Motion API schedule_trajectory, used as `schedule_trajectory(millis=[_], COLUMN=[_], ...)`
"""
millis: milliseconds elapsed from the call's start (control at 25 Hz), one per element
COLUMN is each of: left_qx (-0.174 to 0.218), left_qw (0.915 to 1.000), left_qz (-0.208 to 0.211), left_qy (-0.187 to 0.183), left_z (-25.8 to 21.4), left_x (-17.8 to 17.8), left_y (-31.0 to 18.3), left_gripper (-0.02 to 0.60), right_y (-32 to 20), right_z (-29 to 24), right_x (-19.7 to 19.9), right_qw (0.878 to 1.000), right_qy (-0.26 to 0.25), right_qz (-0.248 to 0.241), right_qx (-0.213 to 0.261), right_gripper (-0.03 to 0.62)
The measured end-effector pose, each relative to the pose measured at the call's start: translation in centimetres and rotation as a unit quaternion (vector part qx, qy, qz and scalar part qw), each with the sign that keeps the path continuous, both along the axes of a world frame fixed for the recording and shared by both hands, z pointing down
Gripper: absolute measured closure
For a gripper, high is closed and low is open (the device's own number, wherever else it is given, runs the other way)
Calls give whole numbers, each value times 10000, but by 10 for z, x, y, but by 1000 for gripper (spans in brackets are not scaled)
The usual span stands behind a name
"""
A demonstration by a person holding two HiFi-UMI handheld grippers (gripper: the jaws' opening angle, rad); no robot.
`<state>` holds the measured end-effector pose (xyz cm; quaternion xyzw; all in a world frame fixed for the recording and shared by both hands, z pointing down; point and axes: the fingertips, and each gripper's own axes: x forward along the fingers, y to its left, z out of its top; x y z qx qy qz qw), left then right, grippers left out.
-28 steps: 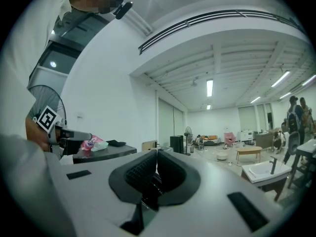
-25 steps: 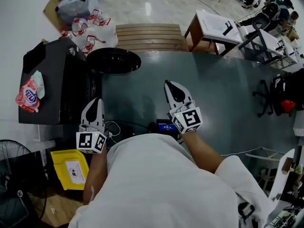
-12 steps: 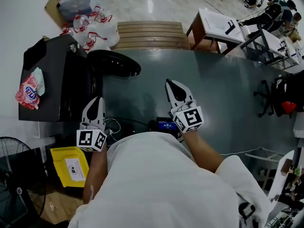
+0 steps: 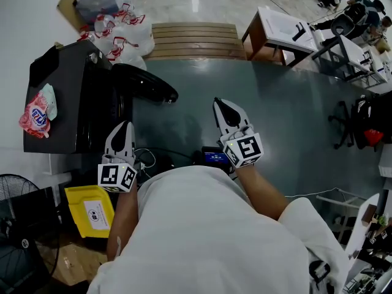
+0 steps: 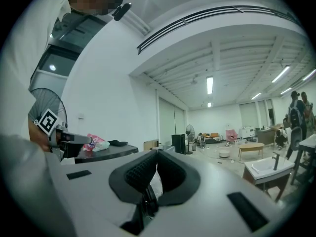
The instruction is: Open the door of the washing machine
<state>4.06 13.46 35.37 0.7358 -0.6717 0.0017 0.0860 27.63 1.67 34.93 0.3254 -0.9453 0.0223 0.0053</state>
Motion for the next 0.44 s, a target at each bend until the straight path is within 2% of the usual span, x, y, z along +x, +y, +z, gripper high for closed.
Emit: schedule_trajectory(millis=[440], left_qx=[-75], left_qw=[10000], left_qz=[-15], left_qy=[33], left_z=[7], left_x=[0], left_y=[0], left_gripper=[568], right_y=[-3], right_z=[5], right_x=[3], right_qw=[10000], right_qy=[8], right_qz=[-38], right_qx=[-35], right_gripper=[563])
